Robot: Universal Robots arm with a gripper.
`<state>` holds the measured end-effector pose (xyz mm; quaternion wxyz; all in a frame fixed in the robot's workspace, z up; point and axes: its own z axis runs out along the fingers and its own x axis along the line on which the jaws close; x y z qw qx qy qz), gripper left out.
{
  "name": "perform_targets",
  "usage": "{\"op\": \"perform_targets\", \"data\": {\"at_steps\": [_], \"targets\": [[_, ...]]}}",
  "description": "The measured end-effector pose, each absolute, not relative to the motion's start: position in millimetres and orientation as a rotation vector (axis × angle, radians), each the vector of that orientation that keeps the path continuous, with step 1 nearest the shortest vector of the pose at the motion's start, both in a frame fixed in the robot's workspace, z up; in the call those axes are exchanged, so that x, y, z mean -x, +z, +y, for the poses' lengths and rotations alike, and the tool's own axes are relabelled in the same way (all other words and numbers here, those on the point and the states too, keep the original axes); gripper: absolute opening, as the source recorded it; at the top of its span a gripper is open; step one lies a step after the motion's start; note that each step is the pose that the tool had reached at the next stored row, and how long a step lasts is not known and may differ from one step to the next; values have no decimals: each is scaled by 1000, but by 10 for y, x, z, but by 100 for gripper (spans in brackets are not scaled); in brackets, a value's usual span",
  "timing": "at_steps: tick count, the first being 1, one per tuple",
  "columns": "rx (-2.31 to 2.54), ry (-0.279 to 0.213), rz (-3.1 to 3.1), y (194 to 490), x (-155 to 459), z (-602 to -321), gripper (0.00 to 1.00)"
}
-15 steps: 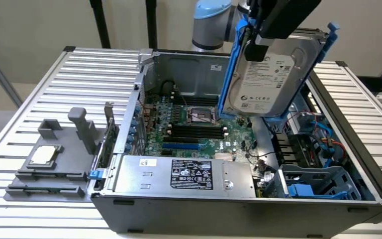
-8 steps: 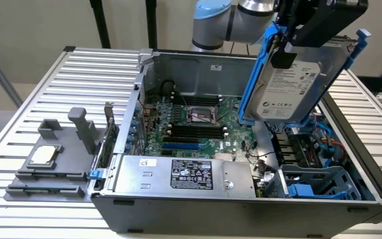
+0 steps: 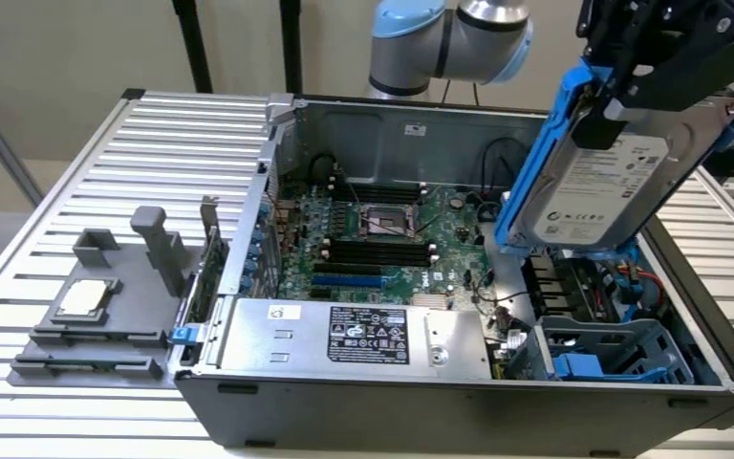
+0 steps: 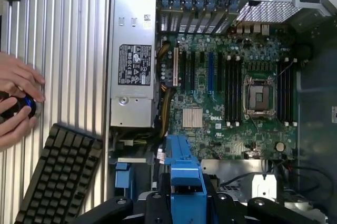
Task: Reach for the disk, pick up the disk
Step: 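Pick up the disk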
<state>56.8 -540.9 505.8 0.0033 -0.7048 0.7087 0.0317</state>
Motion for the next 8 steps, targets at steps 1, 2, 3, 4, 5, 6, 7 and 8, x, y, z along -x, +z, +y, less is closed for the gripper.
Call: {"op": "perform_targets", "data": {"at_steps": [1,2,3,4,5,6,7,8], "targets": [[2209,100,2222,5056,-602,-5432,33],[2210,99,2222,5056,-631,-5452,33],[2209,99,2222,5055,-663,-5474,33],[2210,100,2222,5054,-694,-5495,33],[2210,99,2222,5054,-724,-5515,33],[2210,99,2222,5053,-754,-5536,33],[2210,99,2222,5052,-785,-5557,33],[2209,100,2222,5051,-818,-5580,33]]}}
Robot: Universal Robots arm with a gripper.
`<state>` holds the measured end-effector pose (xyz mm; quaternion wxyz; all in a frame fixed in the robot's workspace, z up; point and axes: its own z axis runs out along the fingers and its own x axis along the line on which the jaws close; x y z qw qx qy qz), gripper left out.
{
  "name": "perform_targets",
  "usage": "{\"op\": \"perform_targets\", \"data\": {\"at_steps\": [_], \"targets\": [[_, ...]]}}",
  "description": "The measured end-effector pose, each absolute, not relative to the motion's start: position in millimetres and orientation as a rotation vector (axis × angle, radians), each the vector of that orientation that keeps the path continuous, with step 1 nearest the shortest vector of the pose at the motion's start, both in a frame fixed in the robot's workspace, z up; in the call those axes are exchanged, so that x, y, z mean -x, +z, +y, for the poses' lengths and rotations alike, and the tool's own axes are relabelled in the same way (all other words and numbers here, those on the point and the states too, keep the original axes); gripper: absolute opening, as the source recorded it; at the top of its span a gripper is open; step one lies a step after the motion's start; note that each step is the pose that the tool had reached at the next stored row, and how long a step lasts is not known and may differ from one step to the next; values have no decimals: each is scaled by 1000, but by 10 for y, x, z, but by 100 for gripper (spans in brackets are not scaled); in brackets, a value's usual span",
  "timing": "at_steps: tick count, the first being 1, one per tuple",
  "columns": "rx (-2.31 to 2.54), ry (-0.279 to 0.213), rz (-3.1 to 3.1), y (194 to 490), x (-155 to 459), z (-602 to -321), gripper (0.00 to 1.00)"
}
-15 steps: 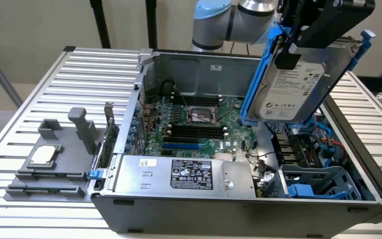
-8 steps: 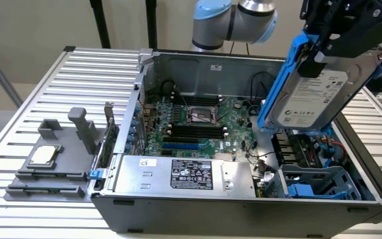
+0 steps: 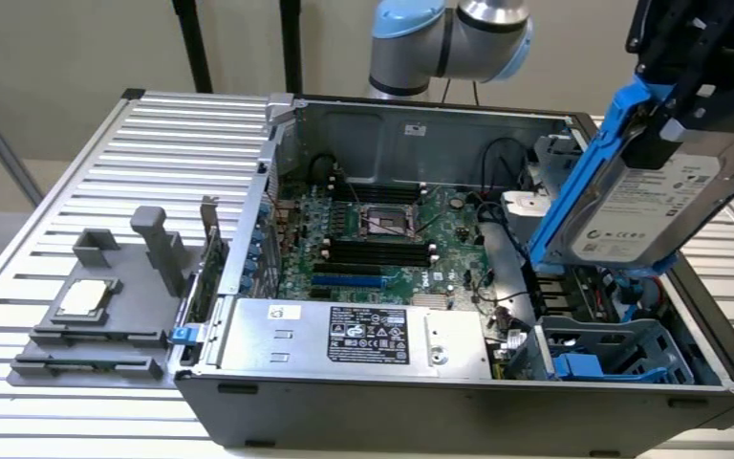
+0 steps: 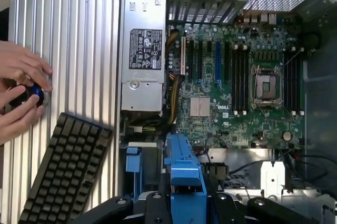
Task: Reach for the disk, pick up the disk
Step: 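Pick up the disk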
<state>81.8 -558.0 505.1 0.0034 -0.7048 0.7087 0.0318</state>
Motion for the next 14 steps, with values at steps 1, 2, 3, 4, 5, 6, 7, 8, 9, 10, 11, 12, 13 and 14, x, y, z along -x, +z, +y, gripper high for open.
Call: {"op": "perform_targets", "data": {"at_steps": [1,2,3,4,5,6,7,8,9,10,11,12,13,14], "targets": [[2210,99,2222,5051,-847,-5599,33],[2210,99,2222,5049,-876,-5620,33],[2209,100,2222,5047,-901,-5639,33],[2209,100,2222,5044,-929,-5660,33],[2209,100,2222,5038,-951,-5681,33],[2209,101,2221,5029,-973,-5701,33],[2209,101,2221,5017,-995,-5720,33],[2209,101,2221,5002,-1015,-5737,33],[2208,102,2220,4988,-1033,-5752,33],[2208,103,2220,4974,-1052,-5767,33],[2208,103,2220,4960,-1066,-5782,33],[2207,104,2219,4945,-1079,-5795,33],[2207,105,2219,4931,-1090,-5807,33],[2207,105,2219,4917,-1101,-5820,33]]}}
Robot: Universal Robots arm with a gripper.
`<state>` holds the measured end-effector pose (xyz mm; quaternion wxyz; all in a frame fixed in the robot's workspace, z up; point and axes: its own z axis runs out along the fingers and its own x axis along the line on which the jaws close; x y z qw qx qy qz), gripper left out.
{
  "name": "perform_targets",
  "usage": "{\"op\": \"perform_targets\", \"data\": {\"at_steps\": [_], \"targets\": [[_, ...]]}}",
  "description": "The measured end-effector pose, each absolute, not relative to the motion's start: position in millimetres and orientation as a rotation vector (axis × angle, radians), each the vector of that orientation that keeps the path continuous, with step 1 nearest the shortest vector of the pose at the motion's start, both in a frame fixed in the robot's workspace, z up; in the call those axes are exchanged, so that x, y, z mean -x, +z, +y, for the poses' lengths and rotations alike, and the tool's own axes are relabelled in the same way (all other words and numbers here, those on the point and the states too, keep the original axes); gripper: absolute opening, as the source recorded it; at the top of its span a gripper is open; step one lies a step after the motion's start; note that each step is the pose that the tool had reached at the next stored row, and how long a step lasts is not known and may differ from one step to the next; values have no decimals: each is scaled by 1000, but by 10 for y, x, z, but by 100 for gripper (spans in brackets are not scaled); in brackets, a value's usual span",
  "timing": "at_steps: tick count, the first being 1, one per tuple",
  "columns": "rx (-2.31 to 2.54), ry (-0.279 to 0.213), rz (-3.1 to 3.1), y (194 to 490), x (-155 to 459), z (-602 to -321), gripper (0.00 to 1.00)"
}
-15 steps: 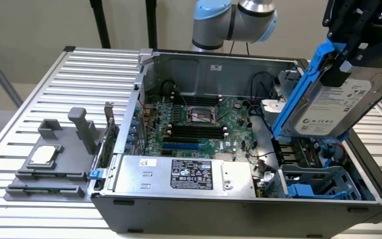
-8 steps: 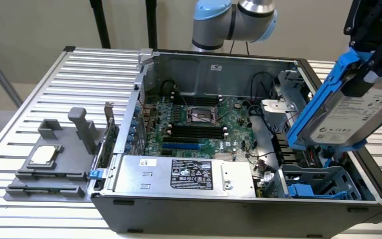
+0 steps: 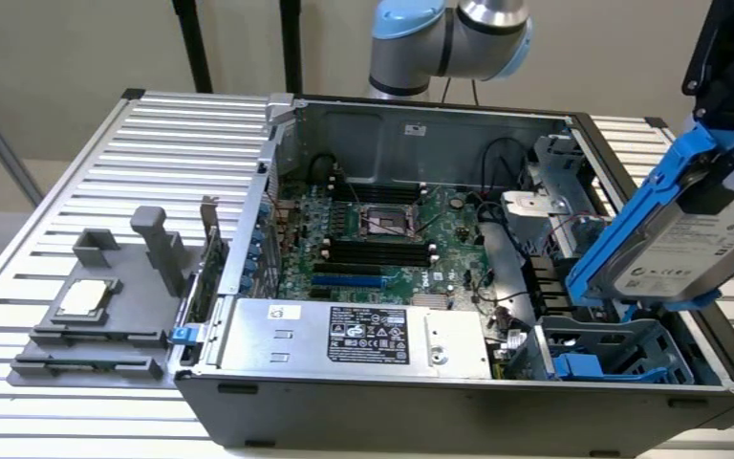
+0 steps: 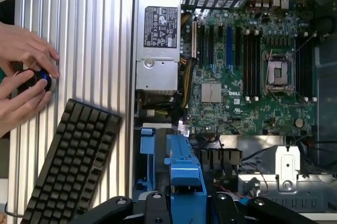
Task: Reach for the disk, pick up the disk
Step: 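Pick up the disk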
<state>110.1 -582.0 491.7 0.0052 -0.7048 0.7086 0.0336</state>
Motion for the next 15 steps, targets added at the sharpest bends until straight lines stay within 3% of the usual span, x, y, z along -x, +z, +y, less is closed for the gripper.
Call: {"op": "perform_targets", "data": {"at_steps": [15], "targets": [[2204,111,2216,4867,-1132,-5906,33]]}}
